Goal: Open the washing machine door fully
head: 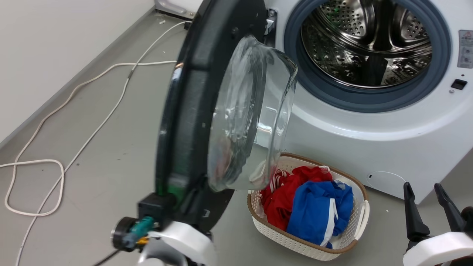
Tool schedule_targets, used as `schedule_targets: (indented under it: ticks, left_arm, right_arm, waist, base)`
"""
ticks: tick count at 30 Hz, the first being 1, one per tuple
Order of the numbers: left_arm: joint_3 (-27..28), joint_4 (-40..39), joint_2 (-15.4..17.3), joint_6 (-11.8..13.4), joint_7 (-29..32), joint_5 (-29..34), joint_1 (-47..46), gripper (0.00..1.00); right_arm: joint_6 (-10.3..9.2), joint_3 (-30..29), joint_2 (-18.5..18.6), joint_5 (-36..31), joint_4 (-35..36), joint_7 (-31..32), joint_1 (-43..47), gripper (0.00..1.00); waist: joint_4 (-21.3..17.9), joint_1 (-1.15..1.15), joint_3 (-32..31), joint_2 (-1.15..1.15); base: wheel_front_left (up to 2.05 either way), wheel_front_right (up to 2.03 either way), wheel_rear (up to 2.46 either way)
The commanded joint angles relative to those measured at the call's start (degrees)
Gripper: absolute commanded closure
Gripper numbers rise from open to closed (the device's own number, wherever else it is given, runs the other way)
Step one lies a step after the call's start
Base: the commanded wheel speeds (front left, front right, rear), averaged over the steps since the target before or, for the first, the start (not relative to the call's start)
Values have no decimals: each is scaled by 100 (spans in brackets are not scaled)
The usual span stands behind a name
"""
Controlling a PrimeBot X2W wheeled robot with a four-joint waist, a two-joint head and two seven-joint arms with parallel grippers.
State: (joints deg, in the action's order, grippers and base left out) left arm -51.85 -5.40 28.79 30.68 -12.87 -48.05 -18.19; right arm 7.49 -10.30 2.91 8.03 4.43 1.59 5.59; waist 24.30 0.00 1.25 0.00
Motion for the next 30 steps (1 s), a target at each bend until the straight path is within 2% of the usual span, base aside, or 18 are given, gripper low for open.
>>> schedule_targets:
  ticks: [1, 10, 15, 20, 24, 30]
  left_arm:
    - [198, 65, 179, -36, -65, -87, 132, 100]
    - [1274, 492, 564, -367, -215, -487, 291, 100]
    - [1995, 940, 652, -607, -239, -579, 318, 100]
    - [2631, 1300, 572, -853, -242, -542, 387, 100]
    - [3115, 1760, 538, -1175, -233, -578, 231, 100]
    - [3504, 2407, 508, -1602, -233, -537, -112, 100]
  right_arm:
    - [1, 3, -2, -12, 44, 25, -32, 0]
    - [1, -19, -3, -114, 278, 138, -100, 0]
    - [1, -20, -2, -192, 381, 241, -169, 0]
    - [1, -29, -3, -229, 435, 306, -233, 0]
    - [1, -58, -3, -273, 495, 355, -324, 0]
    - [1, -54, -3, -337, 528, 419, -421, 0]
  waist:
    - [37, 0, 5, 0]
    - [35, 0, 237, 0]
    - [-55, 0, 441, 0]
    - [-134, 0, 594, 0]
    - [-168, 0, 755, 0]
    - [-197, 0, 874, 0]
  base:
    - [0, 0, 0]
    - [0, 0, 0]
    - [0, 0, 0]
    - [0, 0, 0]
    - [0, 0, 0]
    - [0, 0, 0]
